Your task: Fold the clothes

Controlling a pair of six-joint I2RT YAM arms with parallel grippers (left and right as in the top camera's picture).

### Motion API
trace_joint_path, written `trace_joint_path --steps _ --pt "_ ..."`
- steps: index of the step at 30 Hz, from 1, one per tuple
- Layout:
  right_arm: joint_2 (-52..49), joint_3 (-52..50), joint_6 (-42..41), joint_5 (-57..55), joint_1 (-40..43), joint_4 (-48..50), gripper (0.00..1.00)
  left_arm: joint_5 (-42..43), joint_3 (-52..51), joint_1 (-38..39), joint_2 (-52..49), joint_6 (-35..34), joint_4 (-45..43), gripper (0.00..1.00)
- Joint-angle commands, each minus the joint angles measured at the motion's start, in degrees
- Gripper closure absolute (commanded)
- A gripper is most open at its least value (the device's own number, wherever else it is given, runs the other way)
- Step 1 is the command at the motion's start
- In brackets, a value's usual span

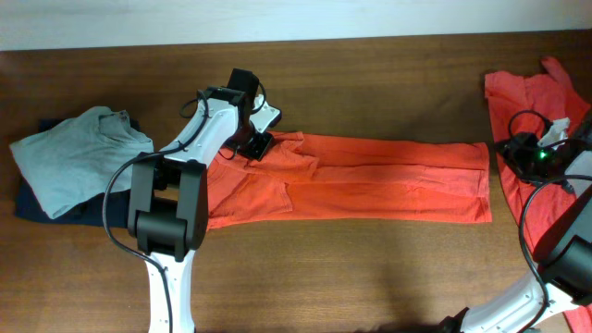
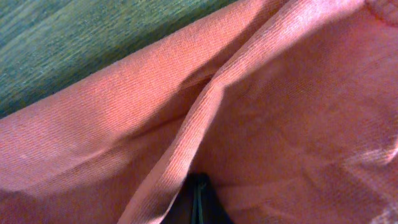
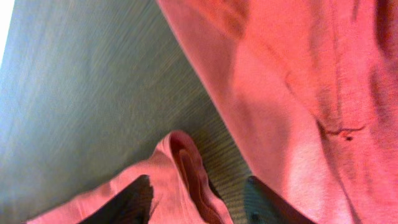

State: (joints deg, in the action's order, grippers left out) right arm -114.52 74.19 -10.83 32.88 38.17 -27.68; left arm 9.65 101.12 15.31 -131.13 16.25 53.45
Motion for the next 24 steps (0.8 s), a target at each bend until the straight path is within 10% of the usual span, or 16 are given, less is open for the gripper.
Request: trace_joint_path --steps 1,14,24 --pt "-0.37 1.11 -0.20 1.44 0.22 -2.78 0.43 -3.30 -2.60 -0.09 -3.96 -0.57 -0.94 0.96" --pt "-0.39 0.96 14.93 -11.34 0.04 -15.80 0.42 -3.30 30.42 -0.09 -3.41 -0.61 20.94 0.45" --pt "-4.61 -3.21 15.37 -6.08 -1.84 -15.47 0.50 -3.30 54.36 -0.09 -3.41 -1.66 28.11 0.35"
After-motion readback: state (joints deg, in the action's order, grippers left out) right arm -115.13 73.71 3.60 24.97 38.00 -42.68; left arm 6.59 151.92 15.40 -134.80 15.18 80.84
